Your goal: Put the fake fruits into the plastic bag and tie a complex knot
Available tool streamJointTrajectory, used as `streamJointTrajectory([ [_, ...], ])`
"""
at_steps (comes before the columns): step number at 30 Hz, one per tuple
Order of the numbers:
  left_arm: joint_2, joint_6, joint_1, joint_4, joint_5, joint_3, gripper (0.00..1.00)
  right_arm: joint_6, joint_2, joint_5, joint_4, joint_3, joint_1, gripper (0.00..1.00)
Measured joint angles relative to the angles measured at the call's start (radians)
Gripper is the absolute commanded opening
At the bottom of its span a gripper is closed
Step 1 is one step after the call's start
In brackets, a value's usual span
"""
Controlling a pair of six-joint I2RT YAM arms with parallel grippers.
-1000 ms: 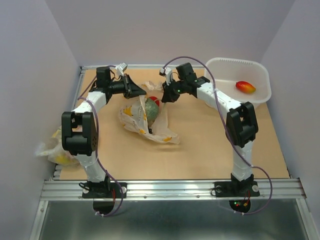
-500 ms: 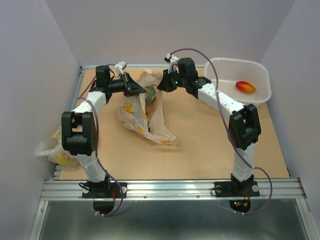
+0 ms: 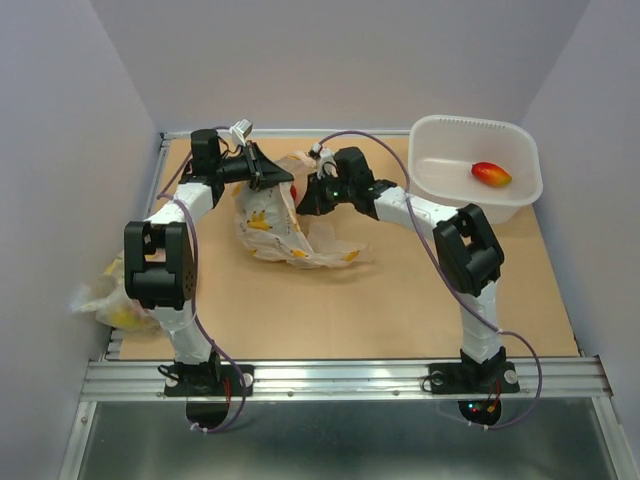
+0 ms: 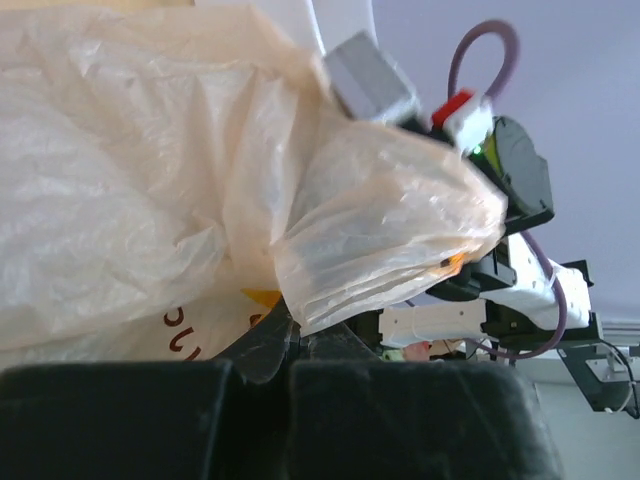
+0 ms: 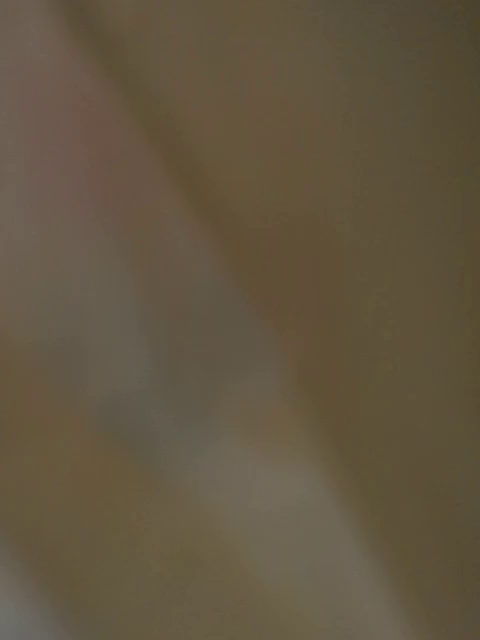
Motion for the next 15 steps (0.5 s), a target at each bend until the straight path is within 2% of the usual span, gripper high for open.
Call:
streamJointTrajectory([
  [1,0.003,-0.003,0.0,0.001,0.0,0.0,0.0,-0.01,0.0,-0.009,-0.008,-0.008,0.004,0.5],
  [4,0.01,-0.01,0.0,0.008,-0.002,0.0,0.0,-0.066,0.0,-0.044,-0.043,-0.021,0.017,0.8],
  [7,0.019,-0.013,0.0,0.01,-0.002,0.0,0.0,-0.113,-0.015,-0.048,-0.084,-0.021,0.018,0.93],
  [11,0.025,-0.013,0.002,0.01,-0.003,0.0,0.0,-0.179,-0.084,-0.039,-0.164,-0.021,-0.003,1.0],
  [15,0.033,-0.012,0.004,0.01,-0.008,0.0,0.0,-0.241,-0.165,-0.044,-0.255,0.0,-0.069,1.0],
])
